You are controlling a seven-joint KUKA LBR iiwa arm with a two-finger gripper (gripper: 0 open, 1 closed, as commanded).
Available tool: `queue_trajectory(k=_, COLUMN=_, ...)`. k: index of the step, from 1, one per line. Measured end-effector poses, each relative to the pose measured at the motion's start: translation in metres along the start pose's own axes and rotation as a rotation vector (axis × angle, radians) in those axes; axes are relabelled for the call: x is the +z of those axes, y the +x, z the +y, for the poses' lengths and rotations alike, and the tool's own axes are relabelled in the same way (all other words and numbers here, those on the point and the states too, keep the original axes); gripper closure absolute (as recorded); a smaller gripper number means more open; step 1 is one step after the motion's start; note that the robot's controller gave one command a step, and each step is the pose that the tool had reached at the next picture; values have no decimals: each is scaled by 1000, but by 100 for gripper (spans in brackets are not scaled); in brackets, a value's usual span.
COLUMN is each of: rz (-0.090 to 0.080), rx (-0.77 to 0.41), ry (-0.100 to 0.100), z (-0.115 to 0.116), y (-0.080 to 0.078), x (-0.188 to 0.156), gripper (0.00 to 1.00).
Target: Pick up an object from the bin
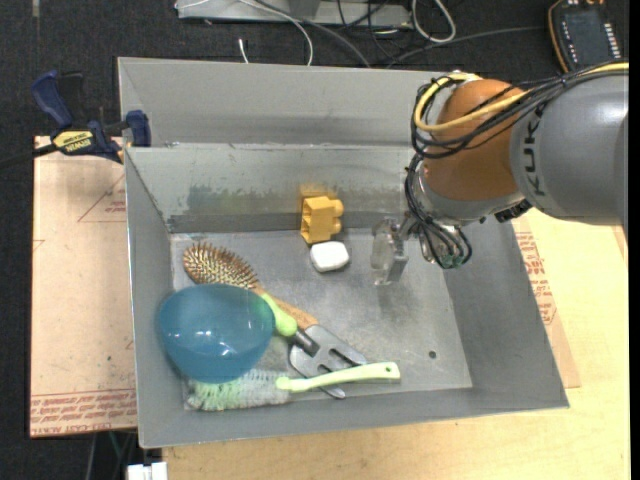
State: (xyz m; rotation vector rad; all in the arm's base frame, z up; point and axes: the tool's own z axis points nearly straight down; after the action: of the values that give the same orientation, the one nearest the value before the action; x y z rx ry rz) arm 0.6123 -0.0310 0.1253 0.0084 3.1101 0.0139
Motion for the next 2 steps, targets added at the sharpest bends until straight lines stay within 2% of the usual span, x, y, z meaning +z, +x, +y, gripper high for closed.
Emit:
queue_trajectory(k=1, rz=0, rx=348, ry=-1, z=12, y=11, x=7, gripper=100)
queue_trajectory(k=2, rz=-4, rx=242, ry=0, z=4, y=-37, x=33, gripper=100)
